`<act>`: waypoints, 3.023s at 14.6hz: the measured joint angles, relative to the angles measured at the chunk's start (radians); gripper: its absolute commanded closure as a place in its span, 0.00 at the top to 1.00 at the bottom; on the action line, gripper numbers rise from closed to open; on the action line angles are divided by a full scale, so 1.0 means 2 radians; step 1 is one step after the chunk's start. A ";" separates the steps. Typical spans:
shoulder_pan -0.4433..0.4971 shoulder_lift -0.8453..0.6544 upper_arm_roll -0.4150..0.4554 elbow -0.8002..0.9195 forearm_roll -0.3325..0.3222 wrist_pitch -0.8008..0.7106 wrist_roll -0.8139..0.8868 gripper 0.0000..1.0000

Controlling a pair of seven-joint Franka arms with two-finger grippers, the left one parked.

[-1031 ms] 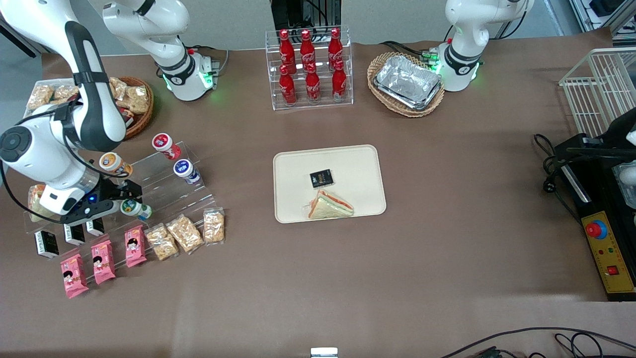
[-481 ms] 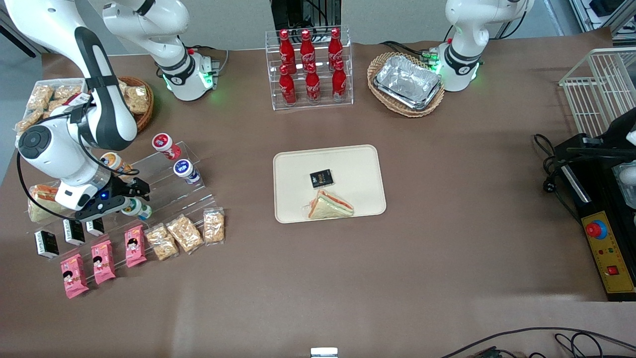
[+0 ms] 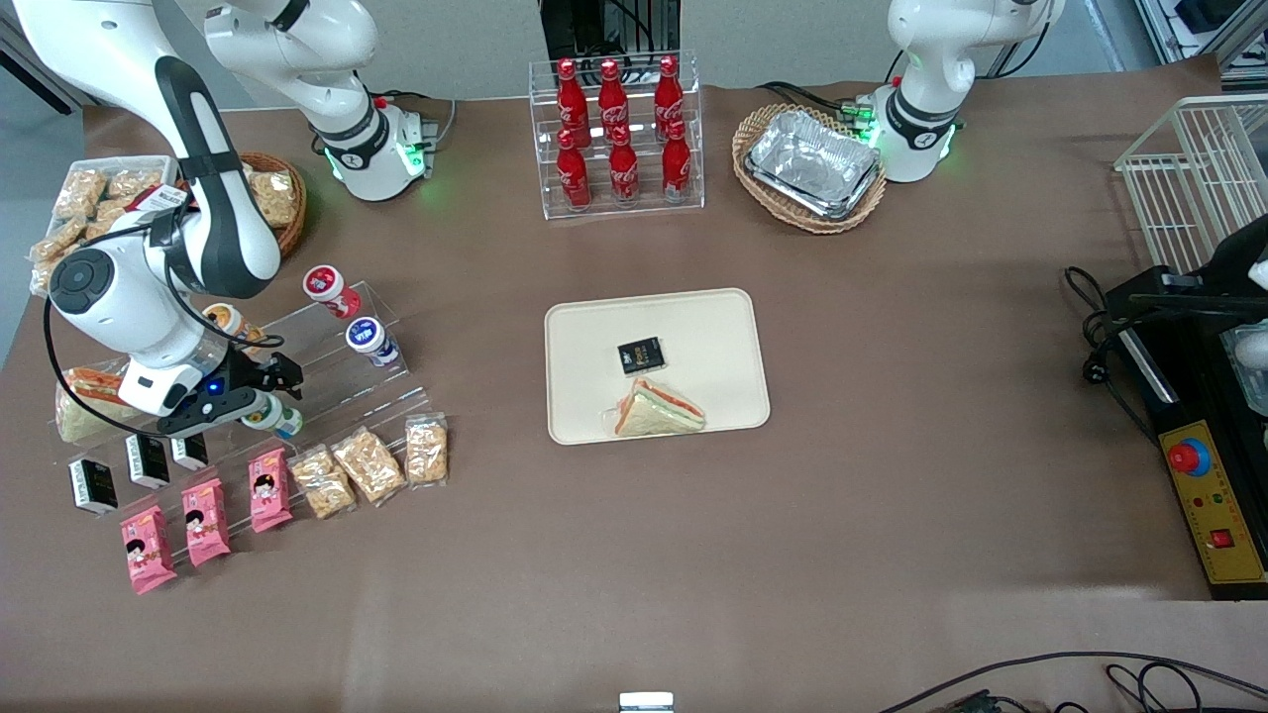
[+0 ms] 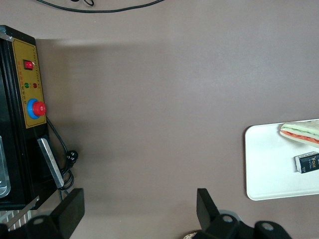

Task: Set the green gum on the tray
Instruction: 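Close the right gripper around the green-labelled gum canister, then lift the canister out of the rack and carry it over the tray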

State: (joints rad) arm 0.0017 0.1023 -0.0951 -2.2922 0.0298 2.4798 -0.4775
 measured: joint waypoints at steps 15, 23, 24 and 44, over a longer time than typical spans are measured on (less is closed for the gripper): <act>0.000 -0.003 0.000 0.042 -0.009 -0.038 0.000 0.43; 0.000 -0.013 0.001 0.208 -0.006 -0.202 0.022 0.43; 0.001 -0.014 0.002 0.230 -0.006 -0.220 0.025 0.43; 0.311 0.068 0.013 0.327 -0.008 -0.324 0.590 0.44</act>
State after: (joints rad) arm 0.6244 0.2386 -0.0691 -1.6385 0.0143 1.8325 0.7022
